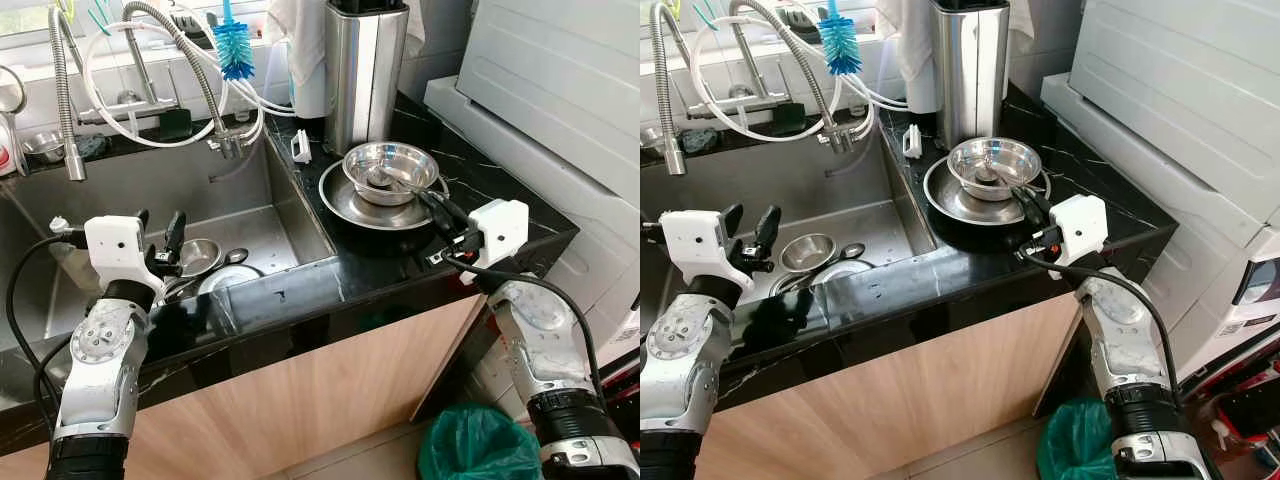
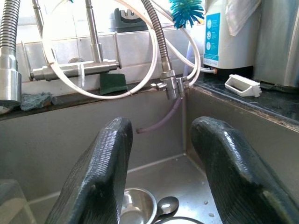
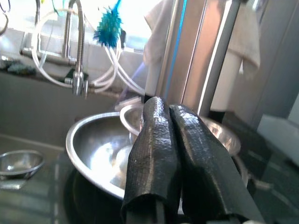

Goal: Kitchen organization

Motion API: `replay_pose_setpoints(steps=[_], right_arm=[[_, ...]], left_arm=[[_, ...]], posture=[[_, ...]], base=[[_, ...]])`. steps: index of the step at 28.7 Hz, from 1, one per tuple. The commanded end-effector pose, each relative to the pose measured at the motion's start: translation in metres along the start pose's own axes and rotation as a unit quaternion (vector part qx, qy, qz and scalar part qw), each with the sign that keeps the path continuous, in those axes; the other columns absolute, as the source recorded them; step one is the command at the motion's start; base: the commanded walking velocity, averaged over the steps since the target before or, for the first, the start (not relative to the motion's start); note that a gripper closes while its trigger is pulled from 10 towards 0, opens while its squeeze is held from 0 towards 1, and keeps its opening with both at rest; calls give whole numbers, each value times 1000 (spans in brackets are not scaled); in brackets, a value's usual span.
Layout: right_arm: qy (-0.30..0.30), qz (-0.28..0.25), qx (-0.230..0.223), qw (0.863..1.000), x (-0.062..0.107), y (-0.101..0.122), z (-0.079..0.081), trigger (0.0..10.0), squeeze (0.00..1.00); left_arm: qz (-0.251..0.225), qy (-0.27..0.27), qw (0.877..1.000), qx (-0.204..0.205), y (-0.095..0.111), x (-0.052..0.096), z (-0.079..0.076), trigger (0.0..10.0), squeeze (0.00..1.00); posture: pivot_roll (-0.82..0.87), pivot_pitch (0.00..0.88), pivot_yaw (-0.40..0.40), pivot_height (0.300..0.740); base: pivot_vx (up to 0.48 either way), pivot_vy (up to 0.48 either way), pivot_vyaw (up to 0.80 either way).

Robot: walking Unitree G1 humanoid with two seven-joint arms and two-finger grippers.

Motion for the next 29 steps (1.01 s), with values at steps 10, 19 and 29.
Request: replay_pose_setpoints(steps=[10,19,29], right_arm=[[52,-79,41,995,-20,49,26,10000,0],[68,-233,-203,949,-20,94,58,10000,0],[32,-232,-449,862,-3,67,59,10000,0]], left_arm=[[-10,11,1000,4,5,-3,2,10000,0],[-11,8,1000,13,7,-4,-2,10000,0],[-9,5,1000,21,7,-4,-4,10000,0]], posture=[[32,31,29,740],[32,33,26,740],[28,36,22,740]], base=[[0,0,0],[0,0,0],[0,0,0]])
Point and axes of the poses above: a point about 5 cm out from each wrist's last joint towards the gripper, its own x axis pointing back from the gripper into the wrist, its own y axis along the axis of the wrist's last joint, z = x × y, the point moved 1 cm from there along -x, pointing out of the wrist towards the gripper, and after that the axes turned 12 degrees about -x, right-handed, at the moved point
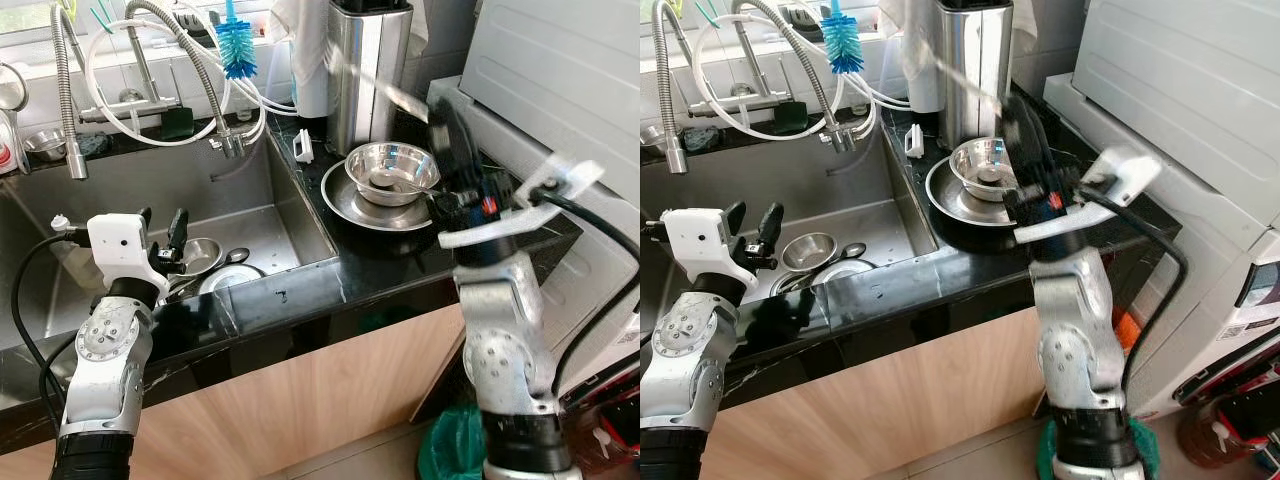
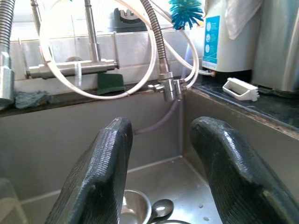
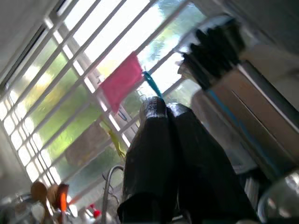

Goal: Kitchen organization

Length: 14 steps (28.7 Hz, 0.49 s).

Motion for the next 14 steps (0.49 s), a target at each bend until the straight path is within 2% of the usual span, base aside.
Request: replay_pose_setpoints(steps=[1,3,4,6,9,14], right_arm=[[2,-5,-49,999,3,2,3,10000,0],[-10,-4,-114,993,15,-2,0,10000,0],[-15,5,-153,988,28,-6,-2,10000,0],[-33,7,-191,981,43,-11,-9,10000,0],[-52,15,-217,975,57,-15,-15,10000,0],[-43,18,-259,965,68,-16,-13,10000,0]], left_arm=[[-6,1,1000,9,5,-2,0,10000,0],[-5,-1,1000,12,5,-1,0,10000,0],[-4,-2,1000,13,5,-1,-1,10000,0],[-4,-3,1000,14,5,-1,-2,10000,0],[-3,-2,1000,21,5,-2,-2,10000,0],[2,-2,999,40,5,-3,-3,10000,0]], posture=[[28,36,22,740],[26,38,21,740],[26,39,22,740],[25,39,23,740],[24,39,24,740],[25,40,23,740]], base=[[0,0,0],[0,0,0],[0,0,0],[0,0,0],[0,0,0],[0,0,0]])
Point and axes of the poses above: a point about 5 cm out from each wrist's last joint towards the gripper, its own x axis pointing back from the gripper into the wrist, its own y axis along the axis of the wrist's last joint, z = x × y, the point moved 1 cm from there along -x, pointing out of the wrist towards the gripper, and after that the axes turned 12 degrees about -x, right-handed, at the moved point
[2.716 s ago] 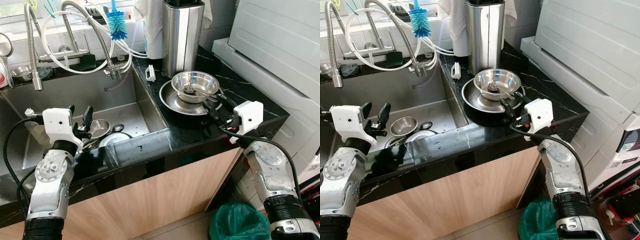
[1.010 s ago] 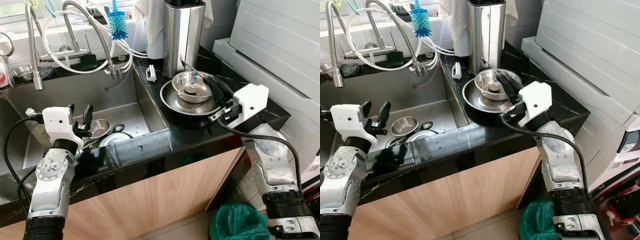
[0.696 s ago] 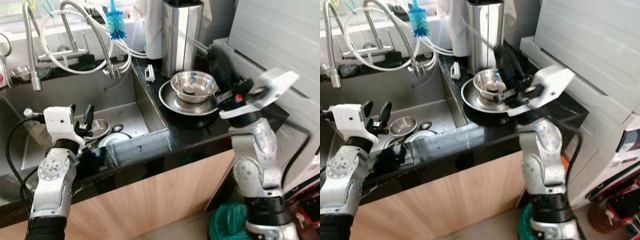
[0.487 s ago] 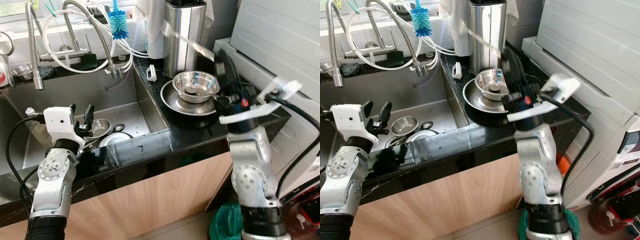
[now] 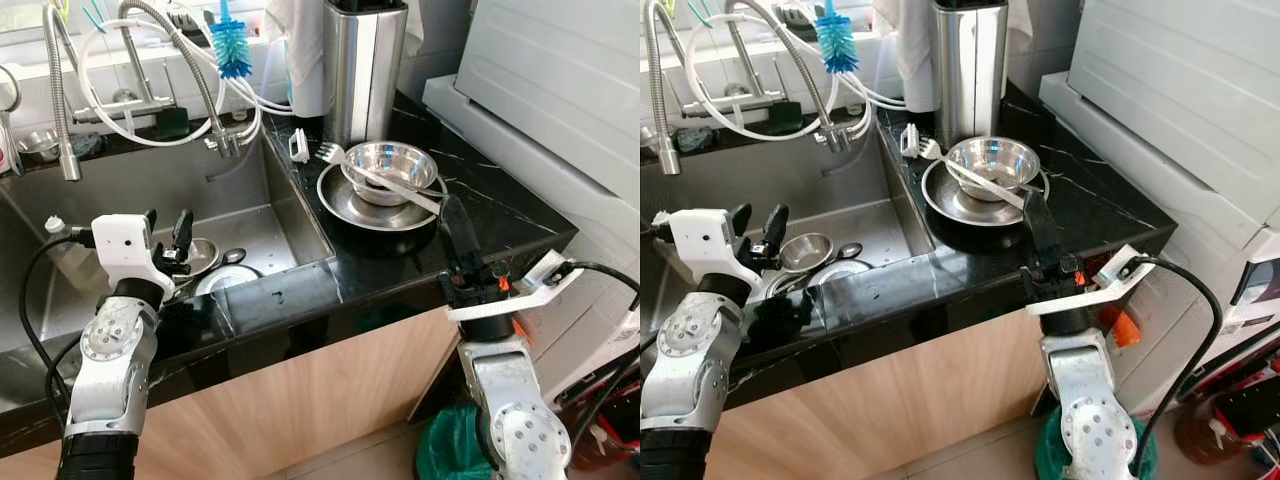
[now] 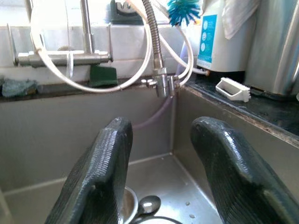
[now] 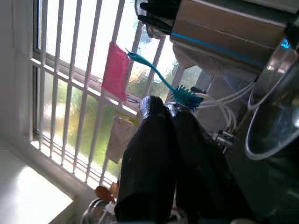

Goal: Kitchen organization

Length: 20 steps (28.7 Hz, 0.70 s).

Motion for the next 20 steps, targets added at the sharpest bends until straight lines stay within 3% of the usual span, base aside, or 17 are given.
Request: replay_pose_setpoints(steps=[1,9,20], right_arm=[[20,6,-10,1000,1,0,6,10000,0],[6,43,-39,998,17,1,0,10000,0],[24,77,-10,997,22,14,2,10000,0]], left_arm=[[-9,1,1000,10,7,-3,2,10000,0],[-5,-11,1000,24,7,-3,-1,10000,0],[2,-18,999,49,6,-2,-4,10000,0]], posture=[[25,40,23,740],[31,35,21,740],[32,19,16,740]], base=[[0,0,0],[0,0,0],[0,0,0]])
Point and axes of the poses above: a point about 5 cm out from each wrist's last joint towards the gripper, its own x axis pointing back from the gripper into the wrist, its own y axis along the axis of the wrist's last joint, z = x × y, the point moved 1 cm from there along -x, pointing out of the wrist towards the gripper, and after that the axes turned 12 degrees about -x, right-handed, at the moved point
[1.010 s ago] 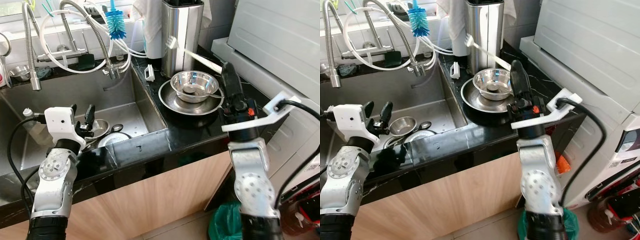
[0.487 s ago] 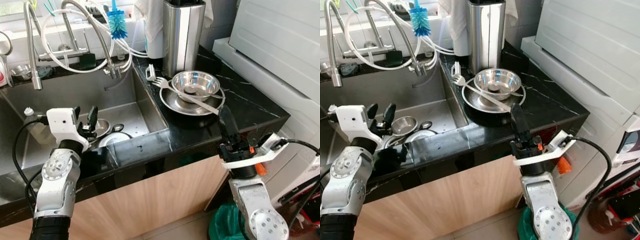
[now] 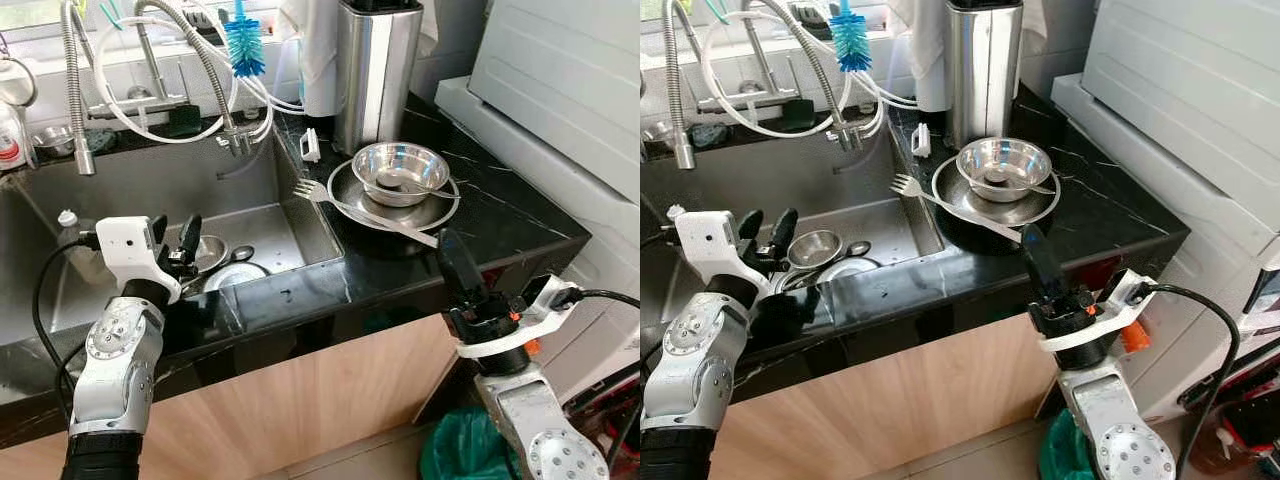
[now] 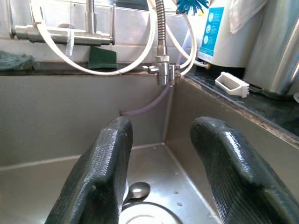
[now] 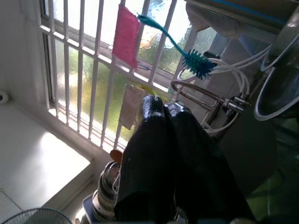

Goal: Kitchen organization

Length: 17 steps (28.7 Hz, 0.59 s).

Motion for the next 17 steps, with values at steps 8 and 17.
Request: replay_pose_setpoints(steps=[8,17], right_arm=[[52,31,-30,998,-4,1,8,10000,0],[64,32,-43,996,-4,-9,4,10000,0]], left_arm=[[-11,-12,1000,9,9,-1,-2,10000,0],[-4,-30,997,74,10,-3,-12,10000,0]], posture=[[30,26,17,740],[39,31,18,740]], base=[[0,0,0],[0,0,0]])
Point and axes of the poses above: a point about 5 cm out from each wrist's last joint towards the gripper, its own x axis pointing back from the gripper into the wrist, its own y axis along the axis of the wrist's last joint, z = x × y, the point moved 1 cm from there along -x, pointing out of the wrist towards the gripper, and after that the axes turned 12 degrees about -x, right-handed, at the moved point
